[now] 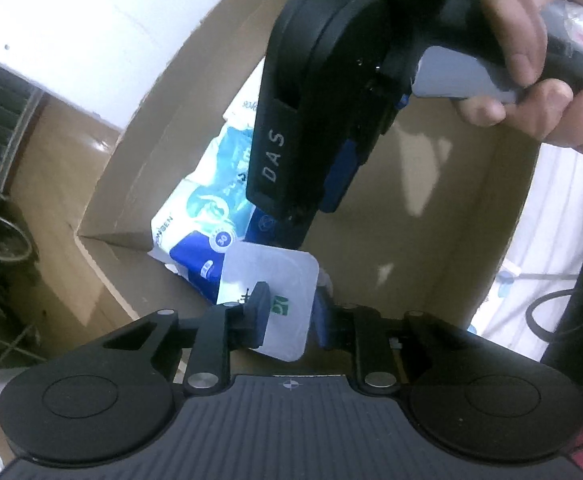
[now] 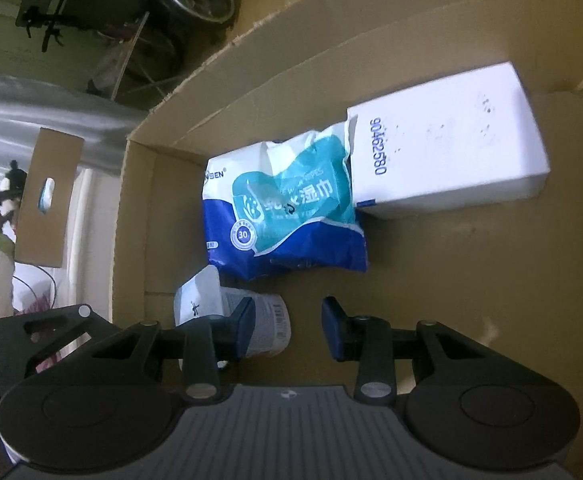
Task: Organize objects
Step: 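Open both grippers to release the white square package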
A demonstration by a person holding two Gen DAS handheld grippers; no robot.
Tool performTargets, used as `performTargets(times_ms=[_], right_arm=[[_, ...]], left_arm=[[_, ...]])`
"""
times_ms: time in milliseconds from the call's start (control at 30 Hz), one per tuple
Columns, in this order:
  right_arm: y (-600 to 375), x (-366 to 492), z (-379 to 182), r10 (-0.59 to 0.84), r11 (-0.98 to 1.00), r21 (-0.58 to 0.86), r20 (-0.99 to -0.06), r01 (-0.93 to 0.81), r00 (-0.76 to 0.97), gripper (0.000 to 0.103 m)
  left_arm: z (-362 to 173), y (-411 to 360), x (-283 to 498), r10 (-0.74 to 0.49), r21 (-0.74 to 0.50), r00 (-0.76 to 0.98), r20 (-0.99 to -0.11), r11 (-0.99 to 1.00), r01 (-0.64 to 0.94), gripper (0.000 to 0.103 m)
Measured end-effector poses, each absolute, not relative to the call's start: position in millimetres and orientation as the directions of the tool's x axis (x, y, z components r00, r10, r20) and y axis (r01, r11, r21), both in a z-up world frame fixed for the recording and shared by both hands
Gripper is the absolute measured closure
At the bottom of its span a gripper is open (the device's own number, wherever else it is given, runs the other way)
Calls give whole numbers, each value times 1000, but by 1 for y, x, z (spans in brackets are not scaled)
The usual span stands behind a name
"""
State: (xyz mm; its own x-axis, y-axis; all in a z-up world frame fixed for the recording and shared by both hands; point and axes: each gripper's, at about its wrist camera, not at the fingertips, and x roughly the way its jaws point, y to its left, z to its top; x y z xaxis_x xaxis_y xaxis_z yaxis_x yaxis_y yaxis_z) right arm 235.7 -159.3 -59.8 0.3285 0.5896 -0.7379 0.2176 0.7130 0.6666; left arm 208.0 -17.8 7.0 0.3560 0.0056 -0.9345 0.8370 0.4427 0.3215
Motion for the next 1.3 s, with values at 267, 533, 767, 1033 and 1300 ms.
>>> performTargets(times_ms=[267, 533, 767, 1033, 1300], right_arm=[[-148, 247, -56, 591, 735, 647, -757, 202, 278, 63], [-143, 243, -60, 562, 758, 615, -784, 215, 263, 63], [-143, 242, -56, 538, 786, 590, -800, 185, 268, 63], [-149, 240, -55, 534, 782, 592, -798, 193, 280, 63], [-150, 237, -51, 521, 798, 578, -804, 172, 286, 63]], left_arm=[[5, -29, 212, 148, 314, 278, -949, 355, 881, 80], [5, -34, 218, 228, 315, 239, -944, 407, 857, 63], [-4, -39, 207, 256, 435, 364, -896, 330, 838, 66], [-3, -37, 211, 251, 457, 386, -888, 383, 803, 63], [3, -35, 204, 218, 442, 384, -897, 441, 781, 63]])
